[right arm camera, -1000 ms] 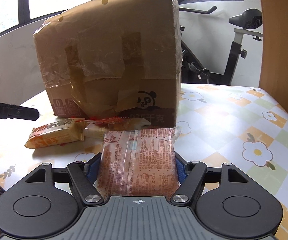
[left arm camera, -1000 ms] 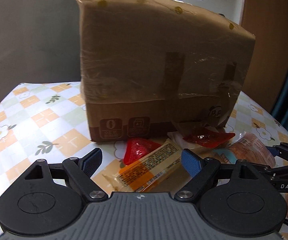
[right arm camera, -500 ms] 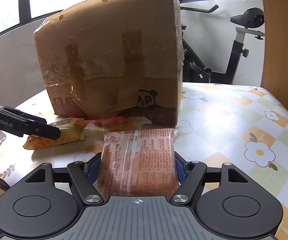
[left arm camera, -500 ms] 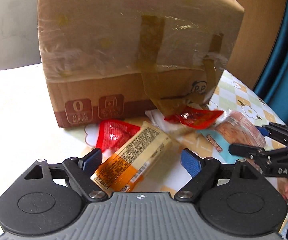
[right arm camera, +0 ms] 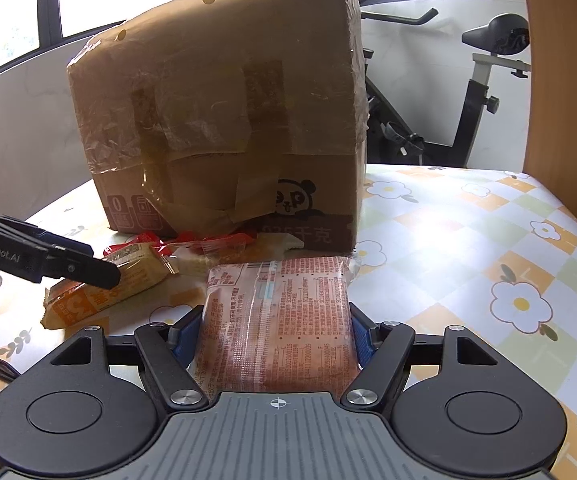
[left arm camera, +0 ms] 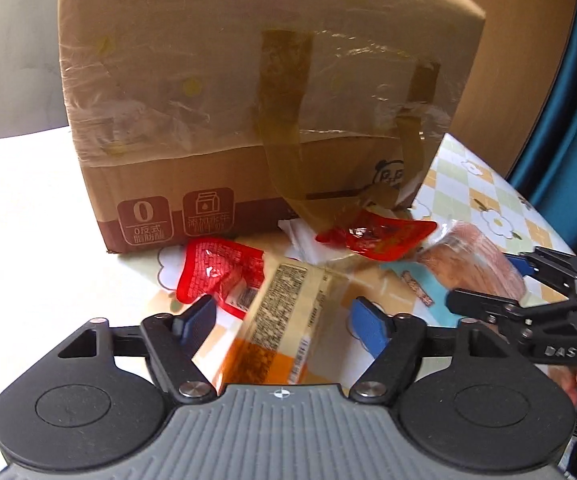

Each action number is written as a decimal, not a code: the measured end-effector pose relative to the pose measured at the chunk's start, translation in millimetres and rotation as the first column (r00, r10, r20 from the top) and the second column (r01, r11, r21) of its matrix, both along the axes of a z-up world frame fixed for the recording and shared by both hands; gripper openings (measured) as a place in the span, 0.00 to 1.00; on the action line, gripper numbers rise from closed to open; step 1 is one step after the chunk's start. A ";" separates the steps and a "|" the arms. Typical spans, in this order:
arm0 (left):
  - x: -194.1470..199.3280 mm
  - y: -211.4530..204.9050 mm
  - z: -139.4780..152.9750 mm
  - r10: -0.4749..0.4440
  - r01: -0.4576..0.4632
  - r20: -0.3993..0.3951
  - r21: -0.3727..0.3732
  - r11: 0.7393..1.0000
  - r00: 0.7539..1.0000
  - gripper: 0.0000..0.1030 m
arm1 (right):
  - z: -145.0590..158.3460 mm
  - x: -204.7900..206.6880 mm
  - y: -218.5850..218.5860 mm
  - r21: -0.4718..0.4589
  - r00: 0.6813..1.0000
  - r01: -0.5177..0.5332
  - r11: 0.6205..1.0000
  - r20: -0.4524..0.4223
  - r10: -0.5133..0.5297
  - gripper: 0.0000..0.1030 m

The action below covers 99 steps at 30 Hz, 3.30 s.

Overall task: Organize snacks
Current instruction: 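Close right tool on the pink bread while left tool grasps the orange-wrapped bar, then carry the pink bread with right tool and orange bar with left tool over the box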

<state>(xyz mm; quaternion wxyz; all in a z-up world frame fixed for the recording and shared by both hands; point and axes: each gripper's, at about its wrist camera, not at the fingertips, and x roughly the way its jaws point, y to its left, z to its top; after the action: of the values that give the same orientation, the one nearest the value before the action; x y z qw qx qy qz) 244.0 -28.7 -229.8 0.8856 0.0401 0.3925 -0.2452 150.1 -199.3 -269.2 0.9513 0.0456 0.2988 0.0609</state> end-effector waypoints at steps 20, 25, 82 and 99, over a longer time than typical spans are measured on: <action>-57.7 40.8 -20.2 0.272 -0.273 -0.019 -0.101 0.957 0.962 0.41 | 0.1 1.3 -0.5 0.002 1.000 -0.007 1.000 -0.003 0.007 0.66; -63.3 36.7 -19.5 0.282 -0.280 0.022 -0.062 0.958 0.959 0.41 | 0.2 1.4 -0.3 0.003 1.000 -0.007 1.000 -0.003 0.007 0.66; 102.9 -29.7 178.0 0.222 -0.181 0.337 -0.147 0.972 0.915 0.40 | 182.6 179.0 17.1 -0.207 0.984 -0.035 0.978 0.161 0.070 0.65; 113.7 -15.1 171.6 0.244 -0.216 0.285 -0.126 0.968 0.927 0.61 | 173.3 178.9 18.7 -0.188 0.992 -0.047 0.981 0.107 0.068 0.66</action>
<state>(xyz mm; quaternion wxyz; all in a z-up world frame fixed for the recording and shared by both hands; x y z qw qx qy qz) 357.7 -43.8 -58.1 0.9581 -0.0107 0.2446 -0.1485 329.1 -180.7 -95.9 0.9646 -0.0554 0.2499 0.0629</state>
